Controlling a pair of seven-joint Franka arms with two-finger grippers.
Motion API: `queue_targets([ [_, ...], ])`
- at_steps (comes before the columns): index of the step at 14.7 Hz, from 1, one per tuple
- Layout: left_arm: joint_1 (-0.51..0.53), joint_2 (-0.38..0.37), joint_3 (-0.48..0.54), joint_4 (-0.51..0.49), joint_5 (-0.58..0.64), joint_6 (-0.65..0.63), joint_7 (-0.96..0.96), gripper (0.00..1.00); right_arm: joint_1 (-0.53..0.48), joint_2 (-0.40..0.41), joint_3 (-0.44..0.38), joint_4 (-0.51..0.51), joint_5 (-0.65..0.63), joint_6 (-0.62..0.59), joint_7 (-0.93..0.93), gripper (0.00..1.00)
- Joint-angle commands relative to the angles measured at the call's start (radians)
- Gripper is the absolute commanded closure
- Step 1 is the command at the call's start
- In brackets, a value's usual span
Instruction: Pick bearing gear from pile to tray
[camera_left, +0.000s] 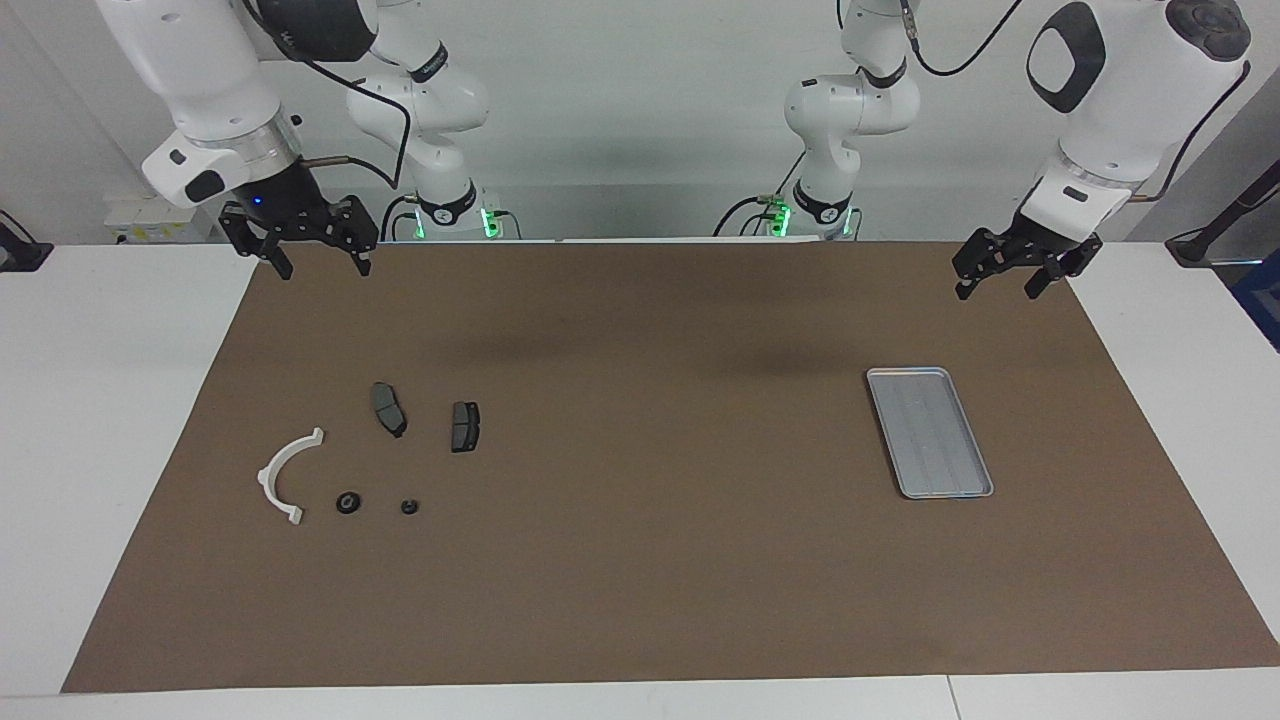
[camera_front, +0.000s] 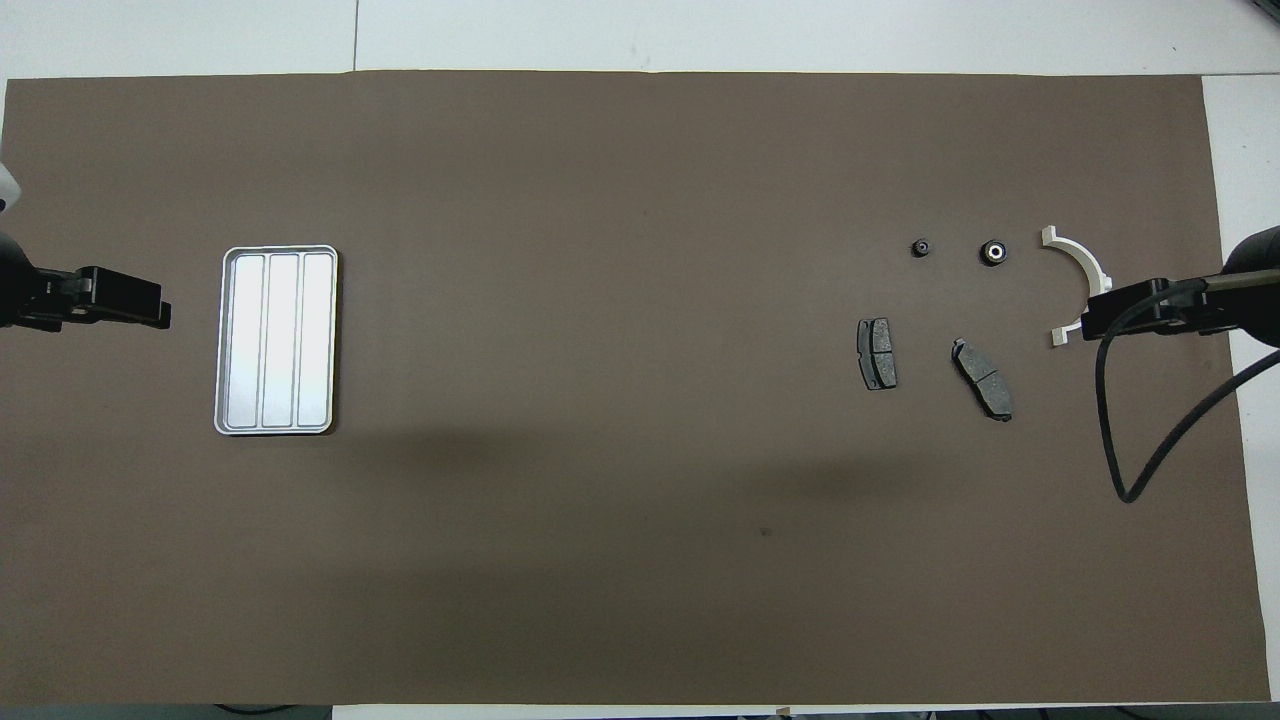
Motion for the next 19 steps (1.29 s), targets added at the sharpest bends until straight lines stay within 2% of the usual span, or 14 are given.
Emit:
queue_targets([
  [1,-0.001,-0.015,0.004,-0.014,-0.015,0.005,0.010,0.00,-0.012,-0.011,0.005,-0.015,0.006,0.019,0.000,0.00],
  [10,-0.001,-0.015,0.004,-0.014,-0.015,0.005,0.010,0.00,0.002,-0.006,0.006,-0.053,-0.046,0.065,0.069,0.00],
  [15,-0.001,-0.015,0.004,-0.014,-0.015,0.005,0.010,0.00,0.005,0.007,0.008,-0.128,-0.048,0.172,0.146,0.00],
  [19,-0.001,-0.015,0.004,-0.014,-0.015,0.005,0.010,0.00,0.017,0.079,0.009,-0.143,-0.066,0.246,0.233,0.00],
])
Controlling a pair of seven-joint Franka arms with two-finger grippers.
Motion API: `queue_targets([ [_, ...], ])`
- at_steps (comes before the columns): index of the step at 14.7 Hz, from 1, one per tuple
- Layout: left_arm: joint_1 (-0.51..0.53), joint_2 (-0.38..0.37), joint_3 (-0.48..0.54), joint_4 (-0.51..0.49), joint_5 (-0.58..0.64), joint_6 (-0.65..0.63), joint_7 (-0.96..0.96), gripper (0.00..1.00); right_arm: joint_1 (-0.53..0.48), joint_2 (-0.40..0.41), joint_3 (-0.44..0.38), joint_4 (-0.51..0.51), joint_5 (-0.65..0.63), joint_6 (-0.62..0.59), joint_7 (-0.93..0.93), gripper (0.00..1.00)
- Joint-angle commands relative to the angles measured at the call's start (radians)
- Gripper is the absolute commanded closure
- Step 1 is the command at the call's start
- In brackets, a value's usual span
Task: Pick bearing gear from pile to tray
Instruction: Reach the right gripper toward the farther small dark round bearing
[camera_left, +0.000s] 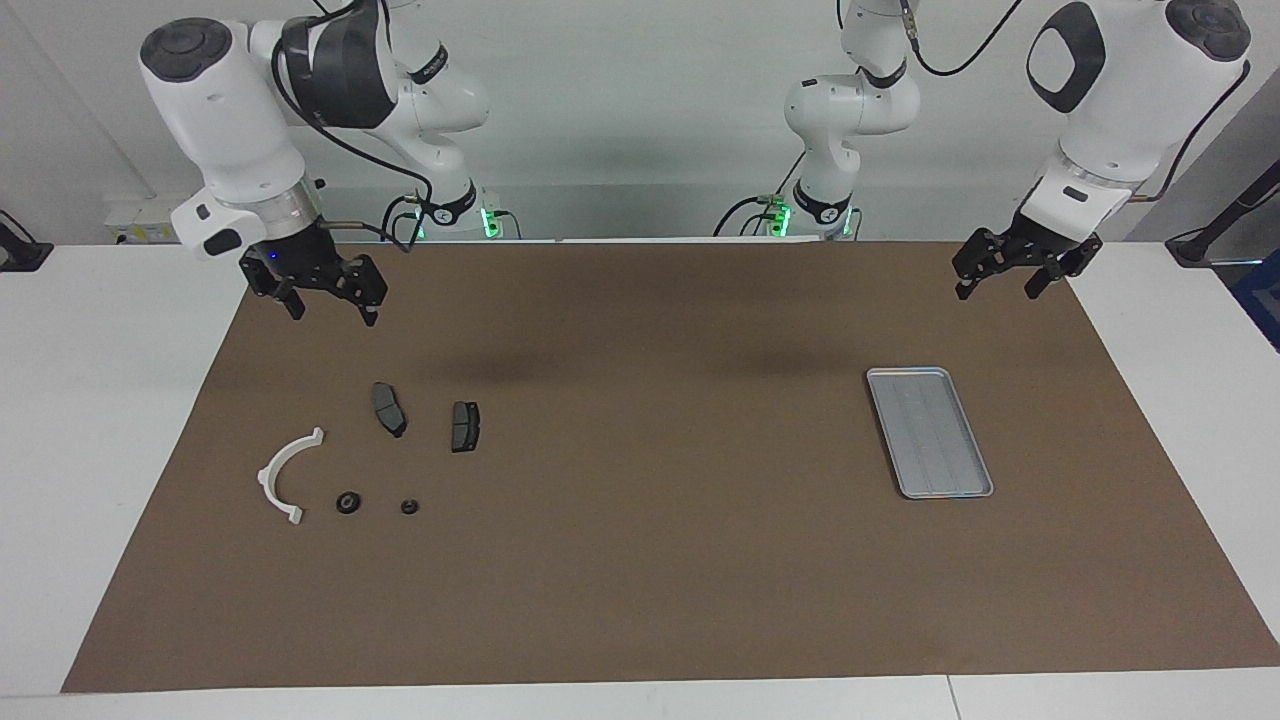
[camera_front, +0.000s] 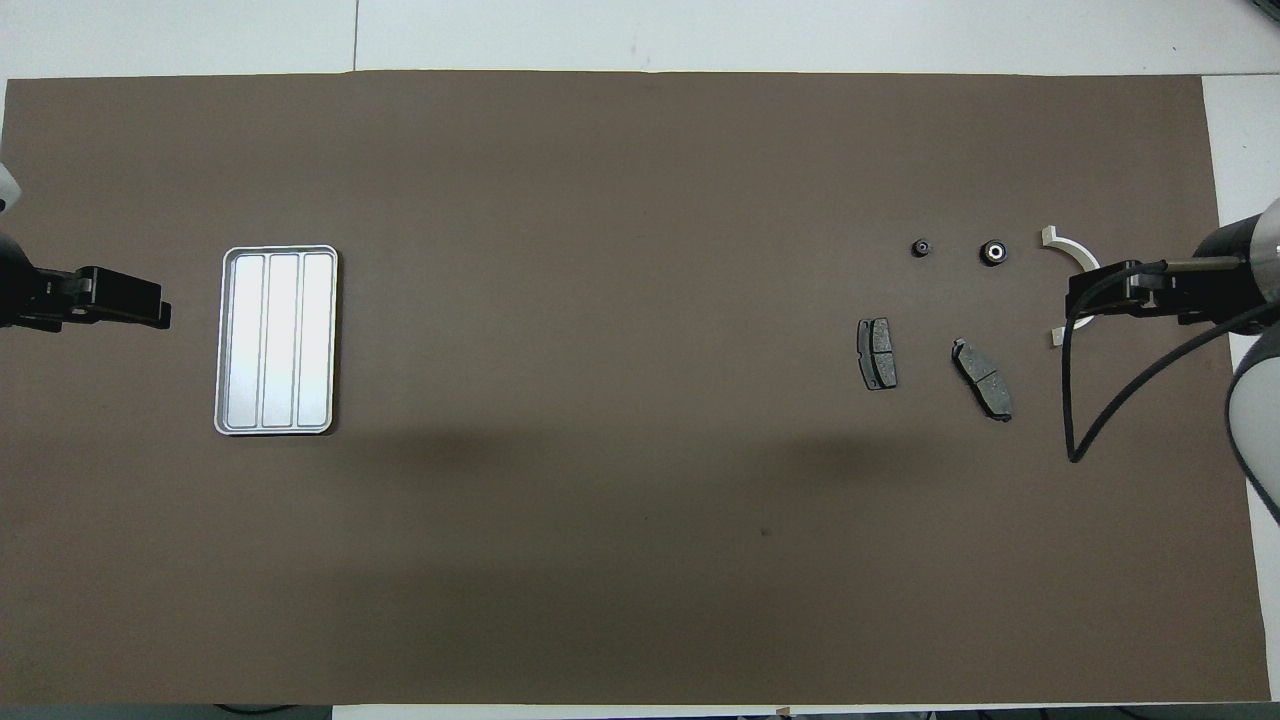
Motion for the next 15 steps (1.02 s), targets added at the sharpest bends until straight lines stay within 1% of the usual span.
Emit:
queue_targets([
  [1,-0.001,-0.015,0.004,-0.014,-0.015,0.005,0.010,0.00,0.009,0.051,0.004,-0.014,-0.032,0.064,0.066,0.00],
  [7,-0.001,-0.015,0.004,-0.014,-0.015,0.005,0.010,0.00,0.023,0.174,0.004,-0.012,-0.054,0.175,0.169,0.00],
  [15,-0.001,-0.015,0.004,-0.014,-0.015,0.005,0.010,0.00,0.013,0.315,0.004,-0.005,-0.054,0.345,0.239,0.00],
])
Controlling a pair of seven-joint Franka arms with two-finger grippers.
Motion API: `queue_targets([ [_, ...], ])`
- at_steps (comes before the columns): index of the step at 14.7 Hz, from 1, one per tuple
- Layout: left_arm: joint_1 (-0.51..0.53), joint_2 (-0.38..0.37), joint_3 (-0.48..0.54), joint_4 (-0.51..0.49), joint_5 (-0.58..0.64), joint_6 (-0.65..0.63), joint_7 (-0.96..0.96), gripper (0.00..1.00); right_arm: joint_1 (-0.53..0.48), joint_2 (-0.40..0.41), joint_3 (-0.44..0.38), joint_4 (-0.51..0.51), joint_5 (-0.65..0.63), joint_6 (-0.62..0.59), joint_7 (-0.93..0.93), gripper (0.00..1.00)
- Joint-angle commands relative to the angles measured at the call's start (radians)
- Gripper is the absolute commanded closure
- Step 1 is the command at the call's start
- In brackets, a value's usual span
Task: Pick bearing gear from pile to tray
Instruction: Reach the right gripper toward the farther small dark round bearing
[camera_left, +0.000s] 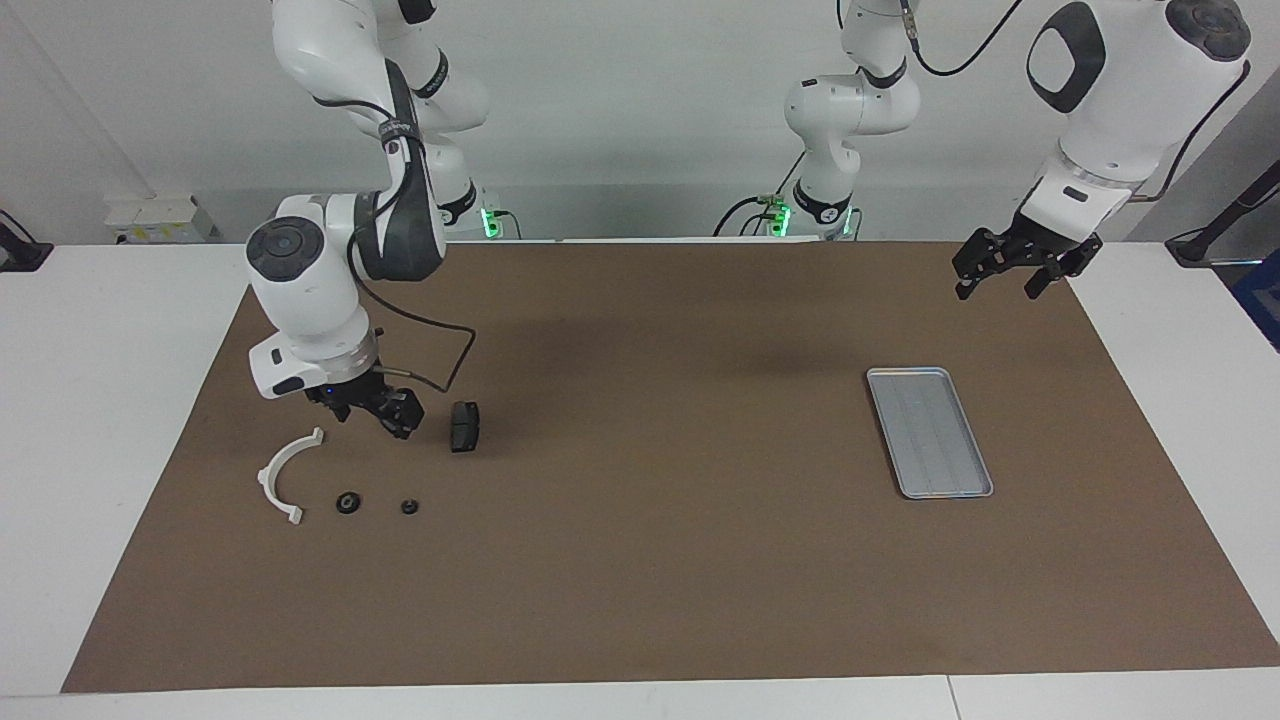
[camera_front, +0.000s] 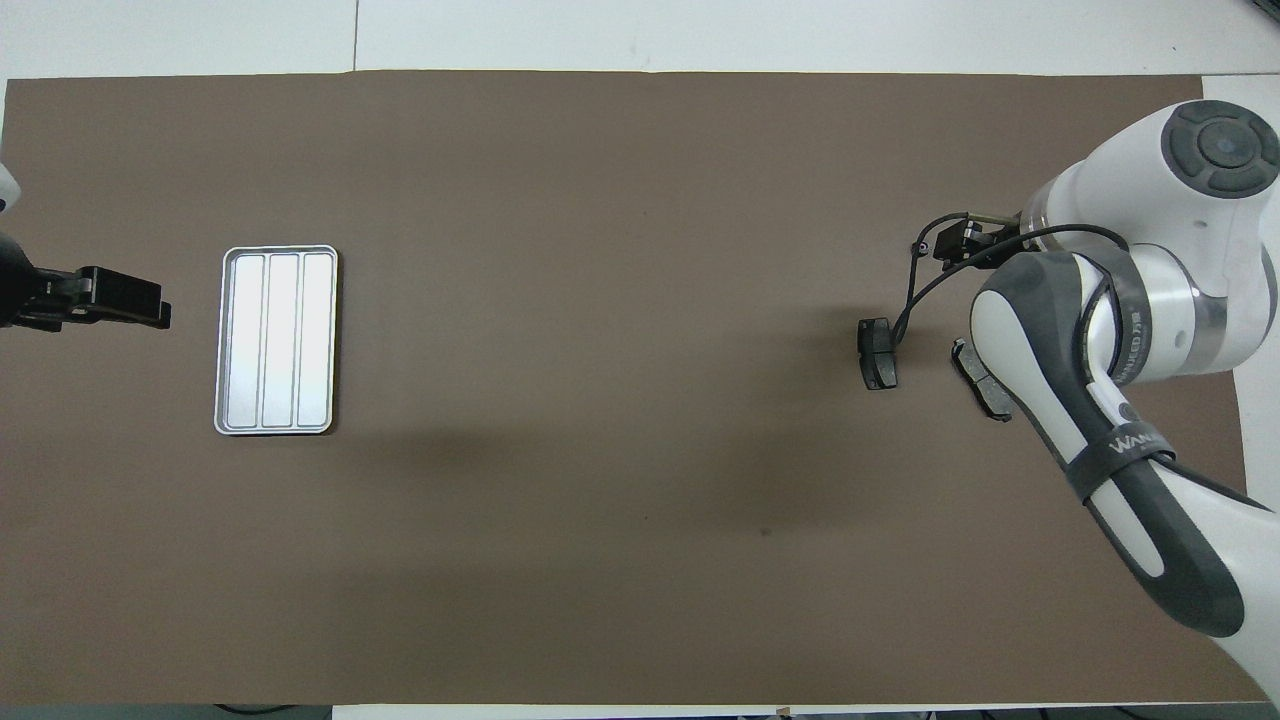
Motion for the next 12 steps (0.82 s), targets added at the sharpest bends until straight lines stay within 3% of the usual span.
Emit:
queue_targets([
  [1,-0.001,-0.015,0.004,-0.014,-0.015,0.005,0.010,0.00,-0.007,0.042,0.003,0.013,-0.016,0.048,0.049,0.01],
  [12,-0.001,-0.015,0.004,-0.014,-0.015,0.005,0.010,0.00,-0.001,0.226,0.003,0.141,-0.009,0.082,0.164,0.03],
])
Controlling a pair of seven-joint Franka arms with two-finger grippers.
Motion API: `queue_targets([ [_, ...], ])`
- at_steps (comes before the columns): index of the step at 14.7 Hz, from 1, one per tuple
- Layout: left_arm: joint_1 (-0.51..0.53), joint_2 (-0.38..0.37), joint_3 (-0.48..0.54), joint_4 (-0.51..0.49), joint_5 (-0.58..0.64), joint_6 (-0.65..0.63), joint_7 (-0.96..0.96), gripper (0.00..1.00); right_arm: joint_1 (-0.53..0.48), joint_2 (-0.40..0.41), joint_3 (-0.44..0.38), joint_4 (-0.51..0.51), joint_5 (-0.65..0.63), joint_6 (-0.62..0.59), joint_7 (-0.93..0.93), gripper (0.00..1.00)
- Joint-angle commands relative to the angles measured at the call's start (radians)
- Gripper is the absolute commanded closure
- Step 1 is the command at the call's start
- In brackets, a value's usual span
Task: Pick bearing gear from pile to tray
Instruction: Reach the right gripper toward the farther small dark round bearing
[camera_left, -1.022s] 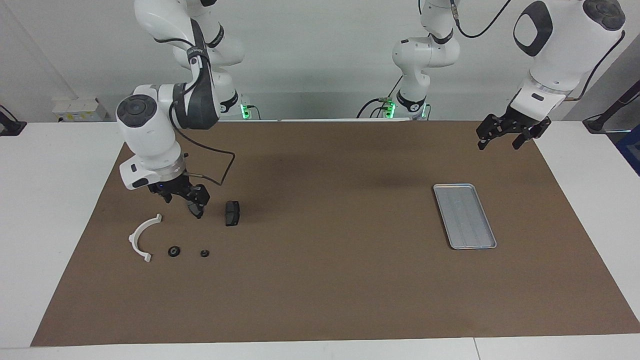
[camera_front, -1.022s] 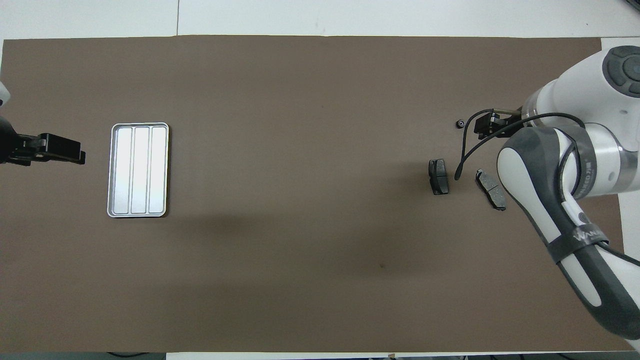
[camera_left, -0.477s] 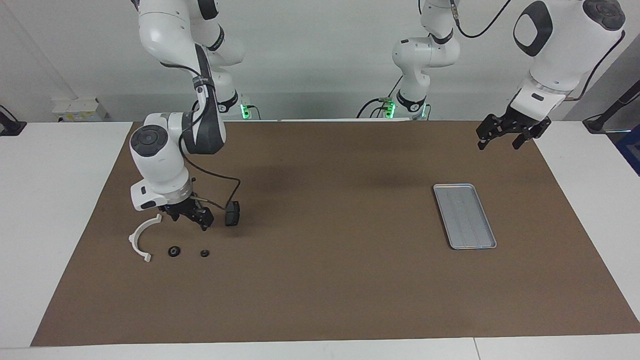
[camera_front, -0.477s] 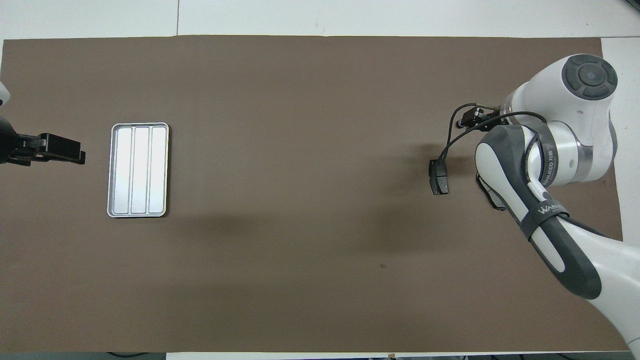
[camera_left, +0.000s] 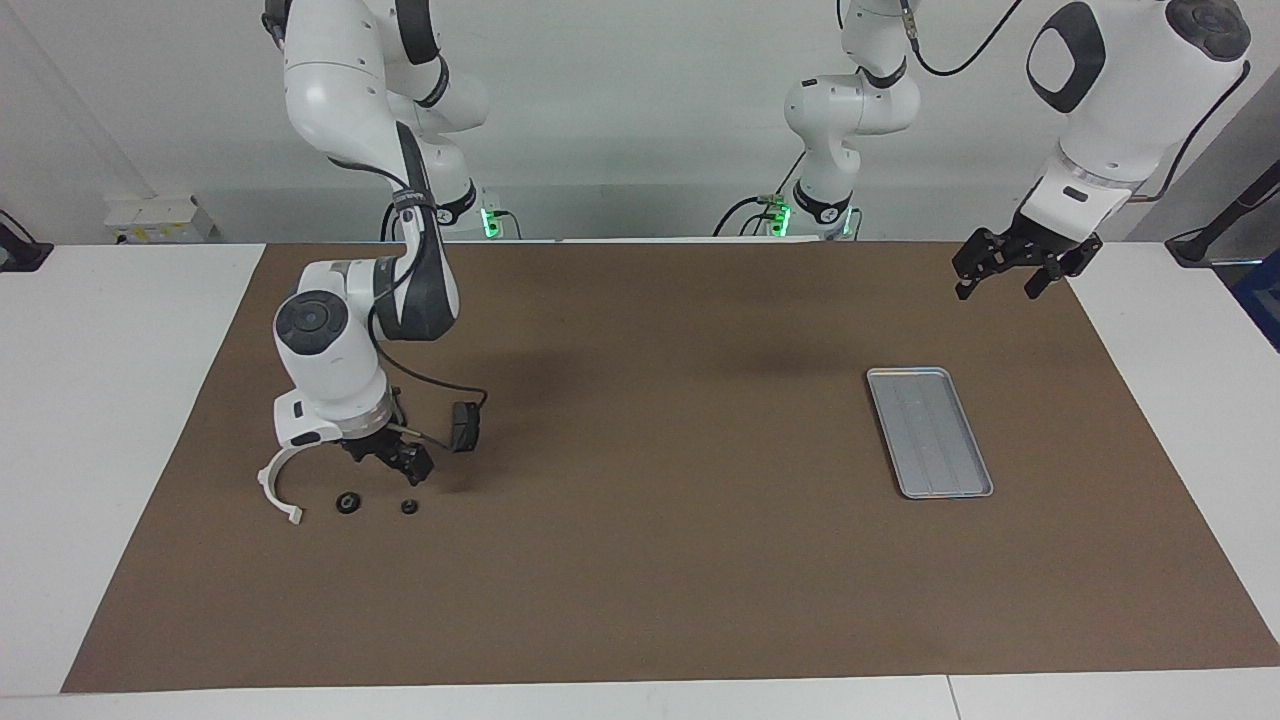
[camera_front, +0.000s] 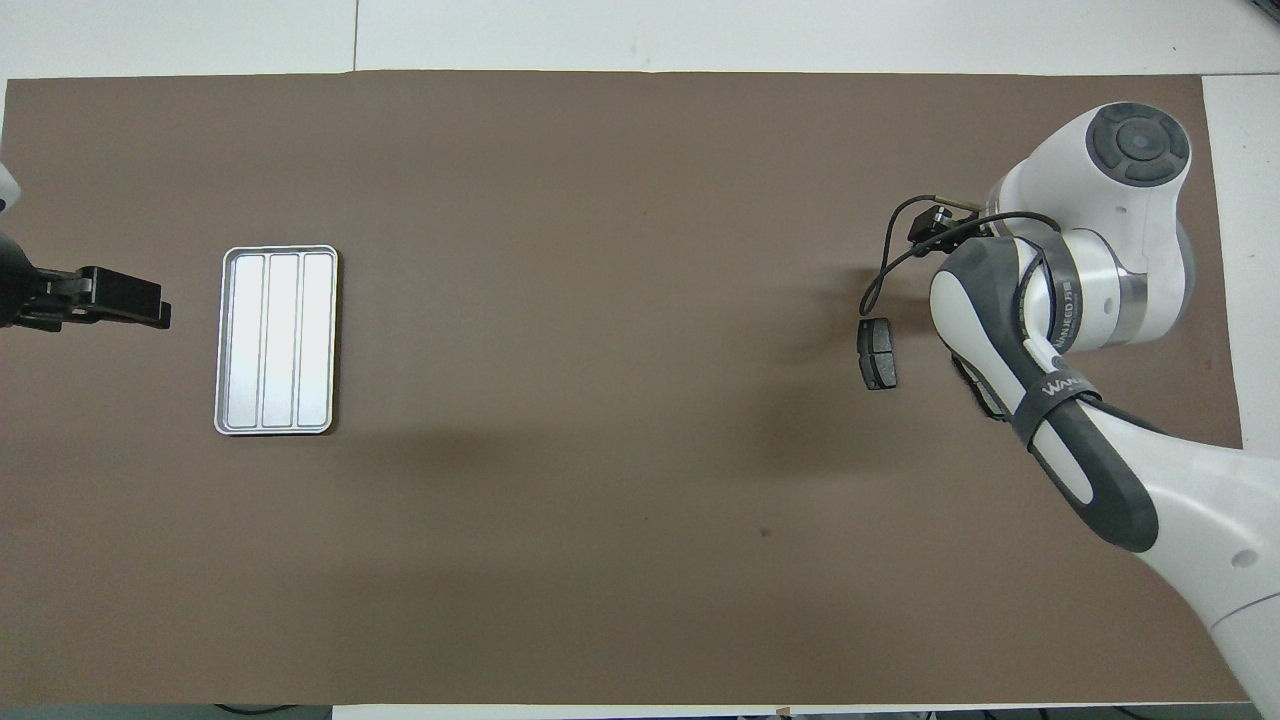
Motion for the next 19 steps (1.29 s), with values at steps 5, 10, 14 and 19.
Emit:
queue_targets([
  [5,-0.001,-0.015,0.004,-0.014,-0.015,0.005,0.010,0.00,0.000,0.115,0.008,0.121,0.004,0.000,0.070,0.03],
  [10,-0.001,-0.015,0.004,-0.014,-0.015,0.005,0.010,0.00,0.000,0.164,0.011,0.165,0.001,-0.002,0.088,0.05],
  [14,-0.001,-0.015,0.004,-0.014,-0.015,0.005,0.010,0.00,0.000,0.175,0.011,0.188,0.000,-0.009,0.090,0.12],
  [19,-0.001,-0.015,0.004,-0.014,-0.015,0.005,0.010,0.00,0.002,0.184,0.017,0.205,0.013,-0.011,0.092,0.16],
])
